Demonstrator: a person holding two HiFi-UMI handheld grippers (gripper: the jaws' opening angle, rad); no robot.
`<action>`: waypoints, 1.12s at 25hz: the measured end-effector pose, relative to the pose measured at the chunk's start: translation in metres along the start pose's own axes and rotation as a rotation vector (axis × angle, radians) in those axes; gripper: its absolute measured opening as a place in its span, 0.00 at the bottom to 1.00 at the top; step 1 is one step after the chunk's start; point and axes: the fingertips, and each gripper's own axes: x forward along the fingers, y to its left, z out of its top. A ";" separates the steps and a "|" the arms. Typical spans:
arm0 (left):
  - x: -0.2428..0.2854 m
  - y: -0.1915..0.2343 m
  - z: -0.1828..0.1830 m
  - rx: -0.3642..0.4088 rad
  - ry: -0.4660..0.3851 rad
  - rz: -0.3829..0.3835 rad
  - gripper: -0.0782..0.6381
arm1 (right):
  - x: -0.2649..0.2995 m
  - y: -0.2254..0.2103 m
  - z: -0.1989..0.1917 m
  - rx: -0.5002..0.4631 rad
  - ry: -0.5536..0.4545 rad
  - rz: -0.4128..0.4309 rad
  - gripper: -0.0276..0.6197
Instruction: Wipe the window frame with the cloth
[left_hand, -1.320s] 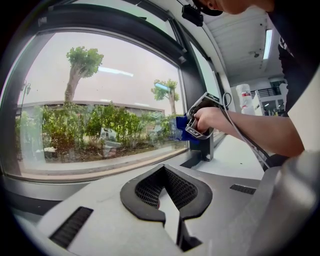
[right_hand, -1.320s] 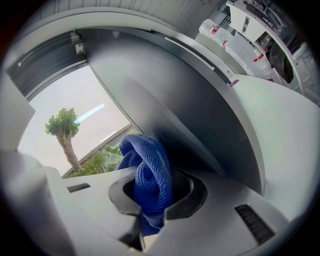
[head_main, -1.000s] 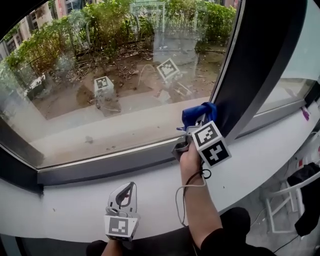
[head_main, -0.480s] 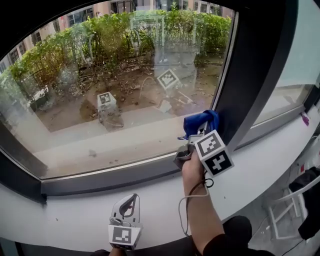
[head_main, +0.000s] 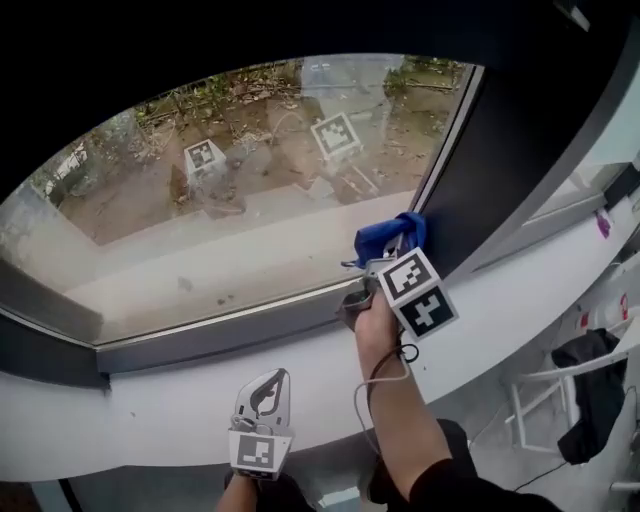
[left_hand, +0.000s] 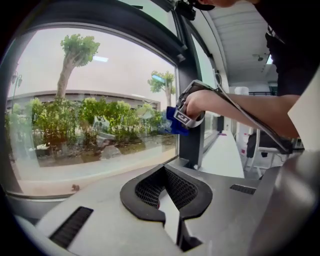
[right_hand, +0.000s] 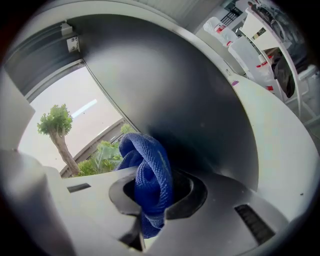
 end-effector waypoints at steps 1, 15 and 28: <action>-0.001 -0.006 0.011 -0.001 0.005 -0.015 0.12 | 0.000 0.003 0.003 0.013 0.019 -0.016 0.09; -0.062 -0.039 0.124 -0.023 0.083 -0.059 0.12 | -0.019 0.035 0.042 0.030 0.142 -0.156 0.08; -0.083 -0.045 0.192 -0.098 0.082 0.012 0.12 | -0.029 0.063 0.072 0.006 0.146 -0.120 0.08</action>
